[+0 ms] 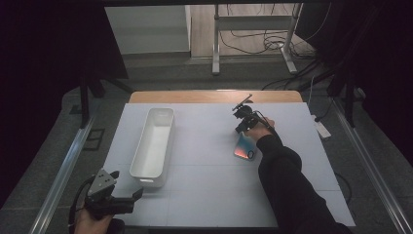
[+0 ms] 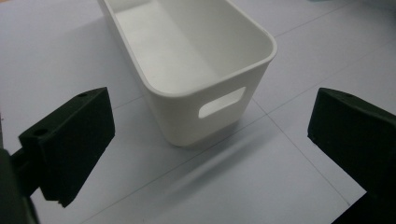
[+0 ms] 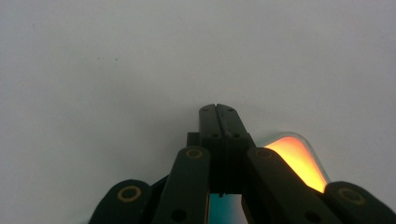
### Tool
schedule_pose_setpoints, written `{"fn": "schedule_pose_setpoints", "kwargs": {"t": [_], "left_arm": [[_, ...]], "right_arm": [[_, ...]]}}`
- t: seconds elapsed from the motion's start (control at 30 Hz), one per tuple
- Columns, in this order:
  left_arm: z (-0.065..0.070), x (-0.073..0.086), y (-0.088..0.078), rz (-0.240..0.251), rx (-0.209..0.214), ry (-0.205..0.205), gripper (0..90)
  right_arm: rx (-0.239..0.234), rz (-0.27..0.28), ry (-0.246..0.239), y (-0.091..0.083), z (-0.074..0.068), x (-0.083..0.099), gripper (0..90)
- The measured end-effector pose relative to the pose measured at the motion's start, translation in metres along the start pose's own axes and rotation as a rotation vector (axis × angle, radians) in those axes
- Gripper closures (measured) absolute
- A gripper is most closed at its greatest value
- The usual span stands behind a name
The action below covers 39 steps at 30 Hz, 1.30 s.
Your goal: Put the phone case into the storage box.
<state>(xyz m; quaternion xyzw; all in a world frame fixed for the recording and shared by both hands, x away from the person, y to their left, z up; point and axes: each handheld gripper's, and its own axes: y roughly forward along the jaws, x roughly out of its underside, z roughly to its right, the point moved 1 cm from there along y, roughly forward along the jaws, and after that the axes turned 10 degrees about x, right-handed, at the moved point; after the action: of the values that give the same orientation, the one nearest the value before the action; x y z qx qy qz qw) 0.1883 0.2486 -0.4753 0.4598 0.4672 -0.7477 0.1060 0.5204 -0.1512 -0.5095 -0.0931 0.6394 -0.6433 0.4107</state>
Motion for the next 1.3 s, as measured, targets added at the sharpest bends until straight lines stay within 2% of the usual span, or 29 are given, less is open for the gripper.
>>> {"fn": "schedule_pose_setpoints", "kwargs": {"t": [1.3], "left_arm": [[0.000, -0.001, 0.001, -0.007, -0.001, -0.004, 1.3]], "right_arm": [[0.027, -0.031, 0.139, -0.023, 0.058, 0.062, 89.2]]}}
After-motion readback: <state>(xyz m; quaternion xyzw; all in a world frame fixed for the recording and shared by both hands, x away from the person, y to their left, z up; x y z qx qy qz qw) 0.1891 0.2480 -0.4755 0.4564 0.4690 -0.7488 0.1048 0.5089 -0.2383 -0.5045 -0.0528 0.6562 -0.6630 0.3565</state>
